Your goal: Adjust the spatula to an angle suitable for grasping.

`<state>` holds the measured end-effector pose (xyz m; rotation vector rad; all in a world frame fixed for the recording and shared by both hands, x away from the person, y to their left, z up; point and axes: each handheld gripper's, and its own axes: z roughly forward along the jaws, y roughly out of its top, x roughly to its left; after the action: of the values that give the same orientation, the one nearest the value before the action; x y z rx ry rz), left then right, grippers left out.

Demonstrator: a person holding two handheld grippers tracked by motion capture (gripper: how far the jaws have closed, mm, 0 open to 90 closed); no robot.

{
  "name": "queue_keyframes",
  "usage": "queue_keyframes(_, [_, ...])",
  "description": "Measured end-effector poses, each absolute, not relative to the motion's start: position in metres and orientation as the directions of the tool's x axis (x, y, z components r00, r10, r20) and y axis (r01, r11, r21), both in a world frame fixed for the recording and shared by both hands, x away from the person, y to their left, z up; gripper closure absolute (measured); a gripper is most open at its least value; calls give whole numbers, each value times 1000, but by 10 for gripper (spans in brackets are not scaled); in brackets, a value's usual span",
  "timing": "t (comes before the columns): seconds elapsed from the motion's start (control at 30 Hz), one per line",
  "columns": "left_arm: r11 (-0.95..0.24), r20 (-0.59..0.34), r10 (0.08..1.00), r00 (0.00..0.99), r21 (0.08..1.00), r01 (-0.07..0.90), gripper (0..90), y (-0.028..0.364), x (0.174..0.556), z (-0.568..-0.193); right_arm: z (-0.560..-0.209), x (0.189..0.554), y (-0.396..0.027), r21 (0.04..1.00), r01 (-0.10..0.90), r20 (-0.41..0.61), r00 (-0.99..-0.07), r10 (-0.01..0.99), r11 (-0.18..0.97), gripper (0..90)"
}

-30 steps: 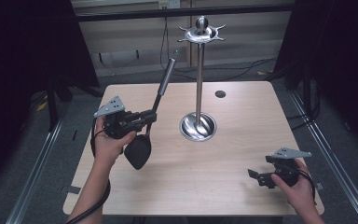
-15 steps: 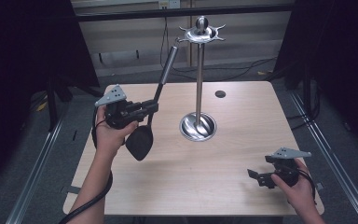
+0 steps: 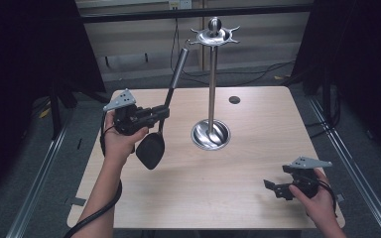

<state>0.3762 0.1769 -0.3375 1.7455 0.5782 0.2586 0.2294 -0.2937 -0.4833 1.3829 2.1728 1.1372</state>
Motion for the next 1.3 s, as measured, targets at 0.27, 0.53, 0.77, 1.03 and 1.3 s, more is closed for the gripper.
queue_keyframes(0.27, [-173, -128, 501, 856, 954, 244, 752, 173, 378, -341, -484, 230, -293, 764, 609, 137, -478, 868, 214, 52])
queue_keyframes(0.53, [-166, -140, 494, 858, 953, 252, 752, 168, 378, -343, -484, 230, -293, 763, 610, 139, -477, 868, 214, 52])
queue_keyframes(0.77, [-160, -151, 492, 858, 953, 259, 751, 163, 380, -347, -484, 230, -294, 763, 610, 139, -478, 867, 214, 52])
queue_keyframes(1.03, [-166, -143, 490, 860, 953, 253, 749, 152, 386, -355, -485, 230, -292, 763, 609, 138, -478, 868, 214, 52])
queue_keyframes(1.3, [-173, -127, 498, 858, 955, 242, 749, 143, 392, -360, -484, 229, -294, 763, 610, 140, -478, 867, 213, 52])
